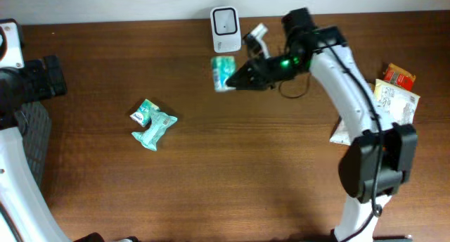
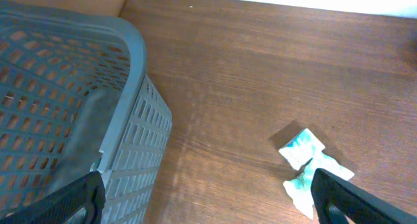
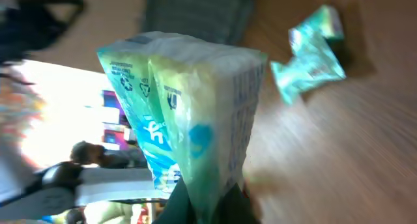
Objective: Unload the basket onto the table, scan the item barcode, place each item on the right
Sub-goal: 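Grasp the small green packet and lift it toward the scanner, then hold the green packet in front of the barcode scanner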
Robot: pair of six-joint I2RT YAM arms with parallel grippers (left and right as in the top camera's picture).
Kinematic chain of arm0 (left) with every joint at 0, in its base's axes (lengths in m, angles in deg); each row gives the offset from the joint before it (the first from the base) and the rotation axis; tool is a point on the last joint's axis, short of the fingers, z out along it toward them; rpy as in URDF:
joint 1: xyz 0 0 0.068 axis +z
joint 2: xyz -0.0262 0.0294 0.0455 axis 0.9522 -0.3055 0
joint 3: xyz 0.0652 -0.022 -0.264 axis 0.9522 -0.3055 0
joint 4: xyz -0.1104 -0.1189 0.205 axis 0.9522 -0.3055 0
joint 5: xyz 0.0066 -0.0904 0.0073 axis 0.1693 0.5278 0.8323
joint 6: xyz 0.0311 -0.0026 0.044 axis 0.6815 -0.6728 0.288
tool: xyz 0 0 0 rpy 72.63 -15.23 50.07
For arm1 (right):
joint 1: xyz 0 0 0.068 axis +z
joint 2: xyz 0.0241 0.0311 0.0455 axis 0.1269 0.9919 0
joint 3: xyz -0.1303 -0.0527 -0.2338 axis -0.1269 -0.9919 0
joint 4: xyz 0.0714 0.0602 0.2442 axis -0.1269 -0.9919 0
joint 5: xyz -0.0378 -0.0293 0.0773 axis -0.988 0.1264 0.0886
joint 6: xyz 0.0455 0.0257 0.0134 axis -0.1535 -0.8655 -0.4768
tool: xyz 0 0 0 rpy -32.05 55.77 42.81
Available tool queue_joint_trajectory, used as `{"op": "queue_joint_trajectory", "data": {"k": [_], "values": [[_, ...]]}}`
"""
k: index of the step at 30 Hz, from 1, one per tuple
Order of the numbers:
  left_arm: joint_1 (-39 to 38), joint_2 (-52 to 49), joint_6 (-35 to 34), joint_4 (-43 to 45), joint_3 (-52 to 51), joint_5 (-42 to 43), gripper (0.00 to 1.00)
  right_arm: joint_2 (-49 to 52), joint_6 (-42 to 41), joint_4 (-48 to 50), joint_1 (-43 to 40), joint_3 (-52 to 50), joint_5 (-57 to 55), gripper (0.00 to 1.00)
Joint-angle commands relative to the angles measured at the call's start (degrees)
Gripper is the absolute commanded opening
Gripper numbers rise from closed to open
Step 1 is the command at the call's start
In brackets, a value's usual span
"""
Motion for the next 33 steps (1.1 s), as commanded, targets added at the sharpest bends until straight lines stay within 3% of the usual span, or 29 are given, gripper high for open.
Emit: {"op": "queue_joint_trajectory", "data": {"k": [1,10,13,15,18,22,24,26,30,33], "values": [[0.35,-0.09,0.70,-0.04,0.09,0.61,0.99,-3.69,1.20,-0.02,-4.17,0.57,12.74,0.04],[0.35,-0.09,0.72,-0.04,0.09,0.59,0.99,-9.90,0.66,0.55,-11.15,0.57,14.86,0.04],[0.35,-0.09,0.72,-0.04,0.09,0.61,0.99,-10.16,0.59,3.96,-9.18,1.27,8.17,0.04],[0.35,-0.09,0.72,-0.04,0.09,0.61,0.99,-10.16,-4.48,5.97,-4.92,3.61,-12.04,0.04],[0.35,-0.09,0.72,-0.04,0.09,0.59,0.99,-10.14,-9.88,9.62,4.72,5.95,-54.31,0.04],[0.35,-0.09,0.72,-0.04,0.09,0.59,0.99,-8.94,-9.16,22.58,16.15,5.95,-97.31,0.04],[0.35,-0.09,0.72,-0.04,0.09,0.61,0.99,-5.68,-1.66,34.45,19.08,5.95,-111.34,0.04],[0.35,-0.09,0.72,-0.04,0.09,0.59,0.99,-0.68,6.69,46.73,19.47,5.92,-116.43,0.04],[0.35,-0.09,0.72,-0.04,0.09,0.61,0.99,10.88,22.36,67.82,17.88,5.92,-116.69,0.04],[0.35,-0.09,0.72,-0.04,0.09,0.61,0.99,19.23,34.71,75.25,17.07,5.92,-114.57,0.04]]}}
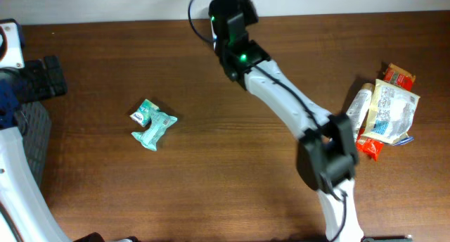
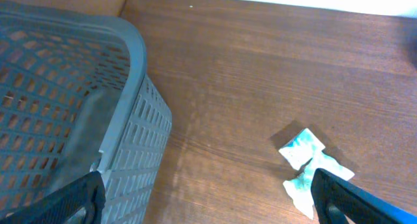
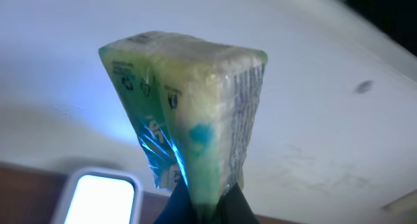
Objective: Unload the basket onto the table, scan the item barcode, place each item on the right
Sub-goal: 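Hold the green packet in front of the barcode scanner, then carry the green packet to the right pile and release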
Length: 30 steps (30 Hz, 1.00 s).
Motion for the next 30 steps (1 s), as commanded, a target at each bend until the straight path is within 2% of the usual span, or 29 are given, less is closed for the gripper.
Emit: {"op": "queue_joint_trajectory", "data": {"k": [1,2,3,13,17,20,22,24,28,30], "values": [[0.35,-0.09,0.70,0.00,0.11,0.61,0.99,7.93,18.36,3.52,-0.79,0.04,-0.92,0.04],[0.35,-0.09,0.70,0.00,0.11,0.61,0.99,10.45,22.12,3.45,-0.76,0.04,-0.92,0.04],[0.35,-0.09,0.70,0.00,0.11,0.59,0.99,11.58,22.43,3.34,-0.68,0.04,-0.92,0.04],[0.35,-0.09,0.70,0.00,0.11,0.61,0.99,11.96,21.99,3.06,-0.31,0.04,0.15,0.04],[0.35,-0.09,0.70,0.00,0.11,0.59,0.99,5.75,11.08,-2.05,0.63,0.04,1.42,0.04],[0.35,-0.09,0.70,0.00,0.11,0.61,0.99,-3.39,4.79,-17.22,0.94,0.04,11.23,0.04],[0.35,-0.09,0.70,0.00,0.11,0.61,0.99,-10.05,-6.23,-28.48,0.46,0.04,18.18,0.04],[0.35,-0.09,0.70,0.00,0.11,0.59,0.99,-15.45,-12.79,-39.28,-0.66,0.04,25.55,0.04],[0.35,-0.09,0.70,0.00,0.11,0.61,0.99,-24.00,-29.24,-65.70,-8.26,0.04,27.21,0.04],[0.35,-0.09,0.70,0.00,0.11,0.61,0.99,-24.20,-32.13,-73.96,-14.19,0.02,27.21,0.04]]}}
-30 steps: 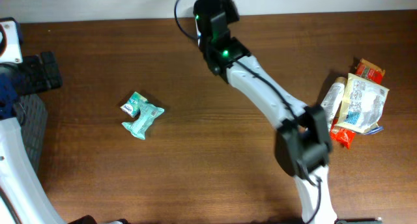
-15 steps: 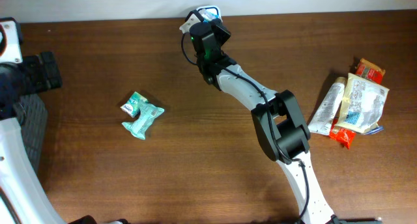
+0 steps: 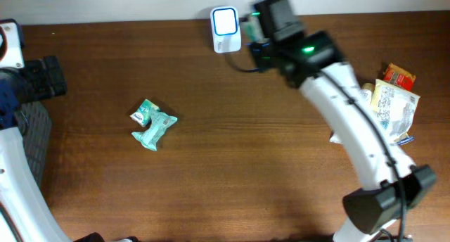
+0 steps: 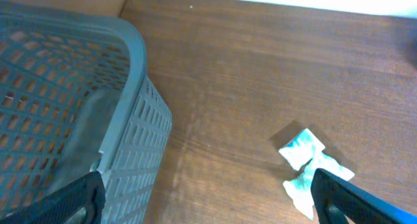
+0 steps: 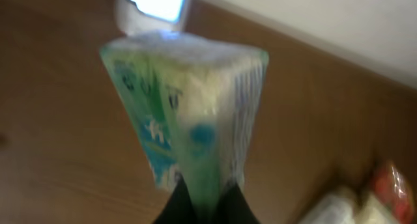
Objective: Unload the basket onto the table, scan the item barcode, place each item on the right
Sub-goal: 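Carry the green packet to the right pile and release, then reach the right gripper to the green wrapped pouch and grasp it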
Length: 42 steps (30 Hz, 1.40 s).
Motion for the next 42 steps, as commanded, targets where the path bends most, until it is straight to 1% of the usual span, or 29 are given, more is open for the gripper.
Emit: {"op": "queue_joint_trajectory", "data": {"k": [1,2,4,7,11,13,14,15,16,17,21,22,24,25,27,30,31,35,37,40,41,42], "values": [[0.35,-0.09,0.70,-0.04,0.15,0.57,0.99,0.46,-10.01,-9.31,-10.64,-1.03,1.22,0.04],[0.35,-0.09,0.70,-0.04,0.15,0.57,0.99,1.01,-11.19,-12.24,-14.97,-1.55,1.20,0.04],[0.35,-0.09,0.70,-0.04,0.15,0.59,0.99,1.92,-13.03,-14.58,-22.40,-3.76,1.20,0.04],[0.35,-0.09,0.70,-0.04,0.15,0.57,0.99,2.75,-14.21,-14.64,-33.79,-9.66,1.25,0.04],[0.35,-0.09,0.70,-0.04,0.15,0.59,0.99,2.80,-14.86,-13.86,-41.40,-14.91,1.64,0.05],[0.35,-0.09,0.70,-0.04,0.15,0.57,0.99,2.80,-14.86,-13.84,-43.69,-16.11,1.66,0.15],[0.35,-0.09,0.70,-0.04,0.15,0.59,0.99,2.80,-14.86,-13.81,-44.04,-16.11,1.64,0.28],[0.35,-0.09,0.70,-0.04,0.15,0.59,0.99,2.80,-14.86,-13.84,-44.15,-16.11,1.64,0.51],[0.35,-0.09,0.70,-0.04,0.15,0.59,0.99,2.80,-14.86,-13.84,-44.15,-16.11,1.64,0.64],[0.35,-0.09,0.70,-0.04,0.15,0.57,0.99,2.73,-14.86,-13.99,-44.13,-15.89,1.75,0.72],[0.35,-0.09,0.70,-0.04,0.15,0.59,0.99,2.71,-14.43,-16.68,-44.09,-11.74,10.19,0.73],[0.35,-0.09,0.70,-0.04,0.15,0.59,0.99,2.73,-11.80,-17.09,-43.87,-9.88,17.40,0.72],[0.35,-0.09,0.70,-0.04,0.15,0.59,0.99,2.71,-6.80,-15.89,-41.33,-7.78,31.04,0.70],[0.35,-0.09,0.70,-0.04,0.15,0.57,0.99,2.71,-6.80,-14.56,-39.28,-7.80,33.03,0.70],[0.35,-0.09,0.70,-0.04,0.15,0.59,0.99,2.75,-6.84,-11.54,-33.75,-7.80,33.42,0.70],[0.35,-0.09,0.70,-0.04,0.15,0.57,0.99,3.28,-7.98,-4.96,-21.40,-7.80,34.91,0.70],[0.35,-0.09,0.70,-0.04,0.15,0.59,0.99,3.58,-8.44,-3.32,-18.64,-7.80,35.23,0.70],[0.35,-0.09,0.70,-0.04,0.15,0.59,0.99,8.28,-9.88,10.16,-1.36,-7.82,37.40,0.70],[0.35,-0.09,0.70,-0.04,0.15,0.59,0.99,11.37,-9.88,17.07,5.73,-7.82,37.40,0.71],[0.35,-0.09,0.70,-0.04,0.15,0.57,0.99,15.50,-9.84,25.20,12.57,-7.82,37.40,0.70],[0.35,-0.09,0.70,-0.04,0.15,0.59,0.99,17.20,-9.81,28.09,14.91,-7.82,37.40,0.62],[0.35,-0.09,0.70,-0.04,0.15,0.59,0.99,18.58,-9.84,30.16,16.74,-7.82,37.42,0.48]]}}
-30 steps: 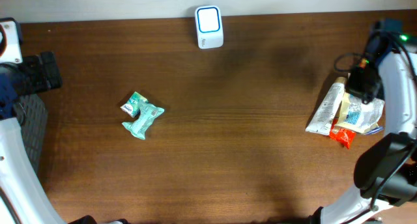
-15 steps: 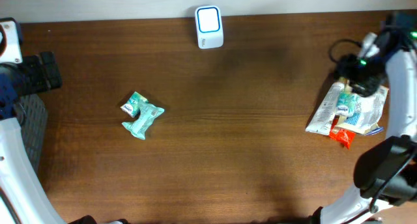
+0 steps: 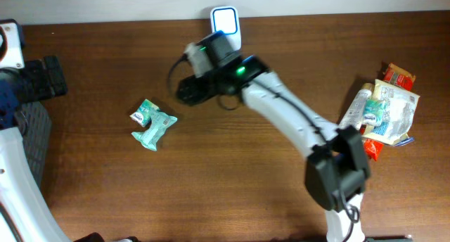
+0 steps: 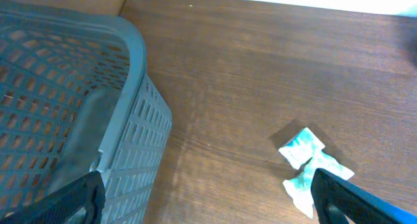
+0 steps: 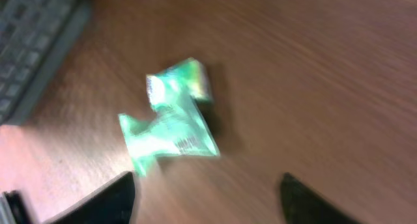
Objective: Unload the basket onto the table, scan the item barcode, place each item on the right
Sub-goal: 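Reach the right gripper to the green wrapped pouch and grasp it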
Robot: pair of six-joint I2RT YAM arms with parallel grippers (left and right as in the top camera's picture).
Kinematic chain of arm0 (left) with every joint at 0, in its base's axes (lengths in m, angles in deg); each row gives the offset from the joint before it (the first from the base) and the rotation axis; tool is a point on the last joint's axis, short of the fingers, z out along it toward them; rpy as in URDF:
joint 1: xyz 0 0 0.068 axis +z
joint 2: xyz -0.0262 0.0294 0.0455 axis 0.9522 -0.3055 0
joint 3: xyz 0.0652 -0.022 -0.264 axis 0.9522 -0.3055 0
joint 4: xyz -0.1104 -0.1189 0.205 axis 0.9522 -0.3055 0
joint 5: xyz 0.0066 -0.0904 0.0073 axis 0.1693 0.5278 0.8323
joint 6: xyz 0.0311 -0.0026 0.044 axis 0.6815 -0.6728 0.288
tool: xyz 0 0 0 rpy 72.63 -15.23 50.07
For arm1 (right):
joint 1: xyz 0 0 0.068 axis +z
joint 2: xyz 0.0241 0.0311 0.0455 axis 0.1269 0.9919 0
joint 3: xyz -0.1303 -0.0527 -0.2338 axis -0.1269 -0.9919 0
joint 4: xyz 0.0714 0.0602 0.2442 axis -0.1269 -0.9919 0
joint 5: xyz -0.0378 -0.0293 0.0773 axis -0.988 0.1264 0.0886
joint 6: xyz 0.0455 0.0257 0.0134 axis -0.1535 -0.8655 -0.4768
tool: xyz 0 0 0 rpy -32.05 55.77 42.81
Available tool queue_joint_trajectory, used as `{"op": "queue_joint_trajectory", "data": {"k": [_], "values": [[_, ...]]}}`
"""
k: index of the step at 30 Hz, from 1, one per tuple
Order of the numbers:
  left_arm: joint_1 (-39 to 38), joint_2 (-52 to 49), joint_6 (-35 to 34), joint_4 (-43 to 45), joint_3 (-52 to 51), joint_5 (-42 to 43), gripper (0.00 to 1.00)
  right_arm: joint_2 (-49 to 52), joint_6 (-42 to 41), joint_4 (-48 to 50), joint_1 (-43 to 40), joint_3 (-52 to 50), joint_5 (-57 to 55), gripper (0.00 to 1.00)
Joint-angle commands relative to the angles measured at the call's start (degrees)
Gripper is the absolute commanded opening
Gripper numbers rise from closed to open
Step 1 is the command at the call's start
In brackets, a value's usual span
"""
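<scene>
Two crumpled green packets lie together on the brown table, left of centre. My right gripper hovers just to their right; in its wrist view it stands open and empty, the packets blurred ahead of its fingertips. The white scanner stands at the table's back edge, its screen lit. My left gripper is open and empty at the far left, with the packets near its right finger. A green-marked pack lies on the pile at the right.
A grey slatted basket fills the left of the left wrist view and shows at the corner of the right wrist view as the basket. A pile of snack packets and a white tube sits at the table's right edge.
My right gripper was shut on a green-and-white pack near the scanner. Now it is open and empty near the two green packets at the left. A green-marked pack shows on the right pile.
My right gripper held the green-and-white pack just below the scanner, then up by the wall above it, then to the scanner's right. Now the pack is out of its fingers and the arm reaches left. The left arm stayed still throughout.
</scene>
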Motion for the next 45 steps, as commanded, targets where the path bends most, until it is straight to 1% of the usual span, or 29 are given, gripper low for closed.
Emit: {"op": "queue_joint_trajectory", "data": {"k": [1,2,3,6,9,15,21,23,24,27,29,30,31,32,34,36,38,40,42,44,45], "values": [[0.35,-0.09,0.70,0.02,0.15,0.59,0.99,4.57,-0.46,4.90,5.57,0.68,0.28,0.32],[0.35,-0.09,0.70,0.02,0.15,0.61,0.99,6.21,-0.26,6.73,7.65,0.68,-0.33,0.17],[0.35,-0.09,0.70,0.02,0.15,0.61,0.99,7.02,-0.28,7.43,8.63,0.68,-1.31,0.14],[0.35,-0.09,0.70,0.02,0.15,0.59,0.99,9.09,-0.26,8.22,10.80,0.68,-3.61,0.09],[0.35,-0.09,0.70,0.02,0.15,0.61,0.99,11.15,0.35,9.88,11.52,0.68,-3.58,0.08],[0.35,-0.09,0.70,0.02,0.15,0.61,0.99,15.96,0.37,9.53,11.19,0.66,-1.53,0.05],[0.35,-0.09,0.70,0.02,0.15,0.61,0.99,18.27,0.81,4.55,10.67,0.66,-4.66,0.04],[0.35,-0.09,0.70,0.02,0.15,0.59,0.99,16.09,0.81,2.73,9.57,2.47,-4.44,0.04],[0.35,-0.09,0.70,0.02,0.15,0.61,0.99,14.64,0.85,-0.22,8.94,4.87,-4.44,0.09],[0.35,-0.09,0.70,0.02,0.15,0.61,0.99,12.44,6.32,-8.39,8.46,14.99,-2.47,0.22],[0.35,-0.09,0.70,0.02,0.15,0.61,0.99,12.44,7.04,-7.13,9.09,17.05,-2.29,0.25],[0.35,-0.09,0.70,0.02,0.15,0.61,0.99,12.48,9.55,-5.75,9.62,17.03,-2.05,0.27],[0.35,-0.09,0.70,0.02,0.15,0.61,0.99,13.49,13.92,-4.39,10.38,17.03,-2.12,0.33],[0.35,-0.09,0.70,0.02,0.15,0.59,0.99,15.19,18.99,-3.17,11.58,17.03,-2.78,0.42],[0.35,-0.09,0.70,0.02,0.15,0.61,0.99,18.69,26.29,-2.99,13.49,17.03,-6.84,0.50],[0.35,-0.09,0.70,0.02,0.15,0.61,0.99,20.57,29.31,-3.67,14.34,16.98,-7.50,0.52],[0.35,-0.09,0.70,0.02,0.15,0.61,0.99,21.27,29.29,-4.33,14.51,16.98,-7.50,0.52],[0.35,-0.09,0.70,0.02,0.15,0.61,0.99,21.29,29.29,-6.21,14.47,16.98,-7.72,0.55],[0.35,-0.09,0.70,0.02,0.15,0.61,0.99,21.27,29.29,-11.23,14.25,16.98,-8.55,0.58],[0.35,-0.09,0.70,0.02,0.15,0.59,0.99,20.85,29.29,-16.81,13.70,17.07,-9.70,0.58],[0.35,-0.09,0.70,0.02,0.15,0.61,0.99,20.02,29.27,-21.90,13.00,17.66,-9.73,0.61]]}}
